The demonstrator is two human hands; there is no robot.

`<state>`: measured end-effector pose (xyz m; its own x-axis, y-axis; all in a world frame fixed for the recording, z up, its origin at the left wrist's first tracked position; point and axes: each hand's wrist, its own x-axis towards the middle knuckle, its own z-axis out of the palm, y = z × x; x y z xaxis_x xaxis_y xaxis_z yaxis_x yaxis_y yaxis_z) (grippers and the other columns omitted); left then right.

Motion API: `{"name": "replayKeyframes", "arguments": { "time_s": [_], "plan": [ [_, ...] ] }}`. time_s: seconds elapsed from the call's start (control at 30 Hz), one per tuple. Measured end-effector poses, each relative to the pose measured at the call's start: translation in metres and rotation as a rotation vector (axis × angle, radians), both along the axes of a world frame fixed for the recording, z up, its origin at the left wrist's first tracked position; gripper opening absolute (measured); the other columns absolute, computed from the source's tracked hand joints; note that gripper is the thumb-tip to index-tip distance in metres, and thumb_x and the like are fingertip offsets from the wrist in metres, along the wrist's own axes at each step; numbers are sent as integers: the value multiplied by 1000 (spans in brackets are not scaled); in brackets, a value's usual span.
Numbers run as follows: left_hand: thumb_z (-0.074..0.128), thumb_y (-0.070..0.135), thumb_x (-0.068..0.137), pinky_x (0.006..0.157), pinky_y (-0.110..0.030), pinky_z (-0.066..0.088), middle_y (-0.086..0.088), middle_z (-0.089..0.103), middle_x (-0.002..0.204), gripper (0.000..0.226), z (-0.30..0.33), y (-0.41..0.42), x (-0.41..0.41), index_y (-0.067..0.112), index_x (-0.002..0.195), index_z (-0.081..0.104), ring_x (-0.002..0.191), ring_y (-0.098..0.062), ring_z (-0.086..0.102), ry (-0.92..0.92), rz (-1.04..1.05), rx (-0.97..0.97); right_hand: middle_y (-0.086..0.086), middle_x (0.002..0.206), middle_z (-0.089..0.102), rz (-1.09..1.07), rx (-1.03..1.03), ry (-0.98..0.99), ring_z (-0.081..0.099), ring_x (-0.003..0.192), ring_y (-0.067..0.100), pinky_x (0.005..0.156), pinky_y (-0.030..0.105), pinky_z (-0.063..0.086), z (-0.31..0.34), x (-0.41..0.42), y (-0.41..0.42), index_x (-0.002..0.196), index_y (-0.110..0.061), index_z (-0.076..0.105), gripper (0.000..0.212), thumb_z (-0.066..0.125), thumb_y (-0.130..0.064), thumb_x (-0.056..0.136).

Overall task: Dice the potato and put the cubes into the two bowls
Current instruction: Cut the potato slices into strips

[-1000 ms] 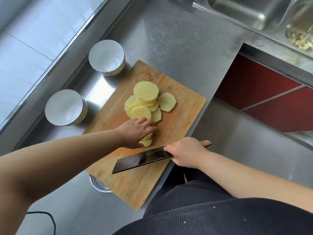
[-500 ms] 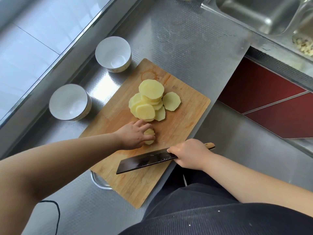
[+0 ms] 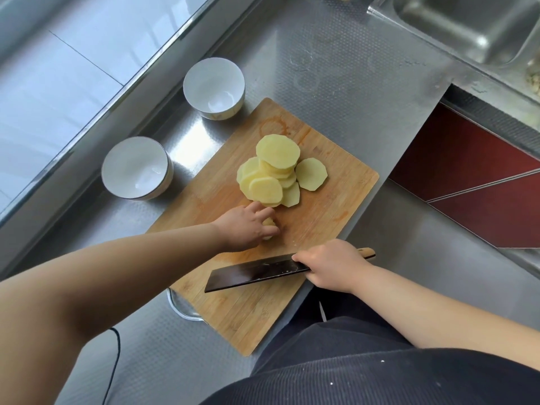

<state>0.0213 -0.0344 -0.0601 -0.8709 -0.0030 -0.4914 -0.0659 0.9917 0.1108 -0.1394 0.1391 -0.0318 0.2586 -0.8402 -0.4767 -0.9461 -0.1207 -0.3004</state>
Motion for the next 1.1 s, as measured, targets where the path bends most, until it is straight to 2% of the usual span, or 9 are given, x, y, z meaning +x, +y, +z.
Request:
{"name": "replayKeyframes", "arguments": {
  "time_s": [0.2,0.4,0.53,0.63,0.73,0.8,0.9,1.0,1.1],
  "plan": [
    [39,44,97,84,-33,53,-4,31,142,40,1,-23,30,34,136,35,123,-26,37,-19,236,-19,-5,104,69,-13,7,8,66,89,21,61,31,49,3,3,-9,130,-26,53,37,44,-35,95],
    [57,44,90,76,-33,47,-3,33,137,46,7,-57,74,34,132,40,122,-26,35,-41,664,-38,-4,103,69,-155,40,-20,65,90,21,67,33,53,2,8,-17,132,-27,52,37,45,-36,97],
    [64,39,87,89,-43,46,-5,39,134,53,1,-54,89,25,132,42,117,-29,37,30,916,46,-3,94,69,-376,89,-98,59,73,18,52,27,39,3,16,-23,127,-25,56,31,46,-34,99],
    [64,36,88,94,-40,41,-9,41,132,59,-5,-42,90,14,136,38,116,-30,39,130,1073,88,-3,82,63,-537,136,-137,57,71,20,57,31,47,7,23,-35,115,-24,59,24,43,-34,100],
    [64,38,88,95,-36,38,-11,44,129,60,-10,-30,86,10,134,38,115,-29,41,176,1078,103,0,84,62,-611,146,-152,58,76,24,60,33,48,6,28,-55,110,-19,59,25,42,-33,100],
    [69,41,85,96,-35,38,-11,44,128,65,-12,-23,84,10,134,38,116,-27,41,185,1070,142,3,91,63,-642,150,-166,57,79,25,60,31,44,6,31,-68,115,-17,58,27,41,-31,100],
    [76,48,76,98,-36,38,-8,40,129,80,-14,-17,83,12,136,37,117,-25,40,191,1017,198,6,107,66,-633,147,-150,60,89,28,67,33,49,5,39,-84,127,-15,55,33,41,-30,101],
    [81,40,73,99,-38,40,-8,33,134,84,-13,-23,91,16,138,34,118,-25,36,143,875,197,5,115,65,-631,169,-148,61,101,29,78,38,53,5,44,-91,132,-15,53,37,40,-31,100],
    [79,27,75,92,-43,47,-13,33,134,78,-15,-33,102,21,132,27,115,-28,39,134,677,124,3,110,66,-615,204,-160,61,95,28,76,37,53,5,47,-92,127,-18,55,33,41,-32,100]
  ]
}}
